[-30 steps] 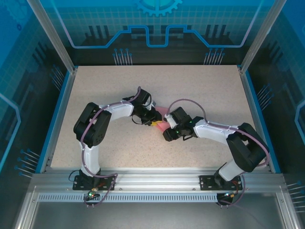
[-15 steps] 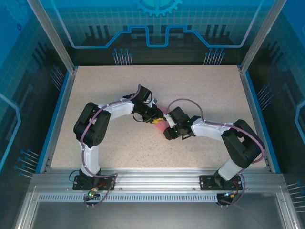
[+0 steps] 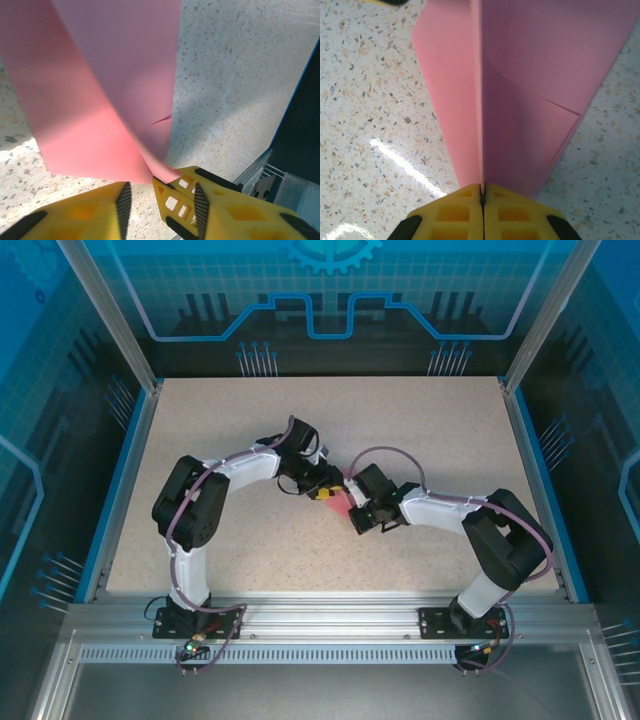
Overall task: Fold a paper plane with a square sheet of paper (fold left side to right side)
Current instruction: Fourth fold the wing at the center of the table.
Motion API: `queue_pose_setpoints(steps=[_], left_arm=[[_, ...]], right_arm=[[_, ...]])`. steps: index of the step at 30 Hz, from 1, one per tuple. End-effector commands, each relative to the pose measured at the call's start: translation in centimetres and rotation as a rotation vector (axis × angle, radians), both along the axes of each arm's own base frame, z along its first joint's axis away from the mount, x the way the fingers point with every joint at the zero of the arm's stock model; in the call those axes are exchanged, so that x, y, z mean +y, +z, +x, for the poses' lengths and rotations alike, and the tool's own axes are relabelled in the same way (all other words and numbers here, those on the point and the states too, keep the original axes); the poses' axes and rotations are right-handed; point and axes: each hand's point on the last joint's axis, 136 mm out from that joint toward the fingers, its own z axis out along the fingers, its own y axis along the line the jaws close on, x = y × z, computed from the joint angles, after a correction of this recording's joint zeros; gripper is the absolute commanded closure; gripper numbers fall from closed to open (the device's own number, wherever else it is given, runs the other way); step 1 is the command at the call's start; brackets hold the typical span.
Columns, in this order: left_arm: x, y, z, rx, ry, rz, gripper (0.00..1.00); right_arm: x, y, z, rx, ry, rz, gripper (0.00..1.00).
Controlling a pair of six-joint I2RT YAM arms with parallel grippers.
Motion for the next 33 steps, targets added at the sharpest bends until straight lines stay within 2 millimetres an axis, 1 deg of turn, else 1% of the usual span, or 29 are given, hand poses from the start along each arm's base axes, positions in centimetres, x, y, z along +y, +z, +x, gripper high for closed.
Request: queue_pose_setpoints(steps=[1,4,7,9,10,12,14,16,19,23,26,33], left_arm=[[0.8,3.5,0.6,-0.068,0.0,-0.02,0.53],[2.2,4.6,1.1,-0.101,0.024,-0.011,0.49],[3.8,5.1,1.4,-0.116,0.059,-0.002,0.45],[4.7,4.9,1.5,-0.111,0.077,0.007,0.45],[4.8,4.7,1.3,-0.108,0.077,0.009,0.46],[4.8,3.9,0.9,-0.088,0.074,0.016,0.5],[4.6,2.7,0.5,-0.06,0.068,0.015,0.57],[4.0,1.8,0.2,-0.041,0.056,0.007,0.59],[2.7,0.7,-0.1,-0.018,0.025,0.007,0.59],[1.3,-0.4,-0.1,-0.001,-0.001,0.007,0.59],[0.7,-1.1,-0.1,0.012,-0.015,0.008,0.59],[-0.2,-2.6,0.2,0.034,-0.027,0.016,0.59]], right_arm=[[0.5,0.0,0.0,0.008,0.016,0.005,0.96],[0.9,0.3,-0.2,0.03,0.024,0.047,0.97],[1.5,0.8,-0.3,0.061,0.032,0.108,0.98],[1.8,1.2,-0.4,0.086,0.034,0.157,0.98],[1.9,1.3,-0.4,0.097,0.035,0.18,0.98],[2.2,1.7,-0.4,0.12,0.033,0.232,0.98],[2.3,1.9,-0.5,0.157,0.03,0.283,0.98],[2.4,2.0,-0.5,0.179,0.031,0.31,0.99],[2.3,1.6,-0.6,0.208,0.025,0.323,0.99],[2.2,1.2,-0.7,0.232,0.015,0.333,0.99],[2.1,0.9,-0.7,0.242,0.006,0.329,0.99],[1.7,0.2,-0.8,0.256,-0.014,0.332,0.99]])
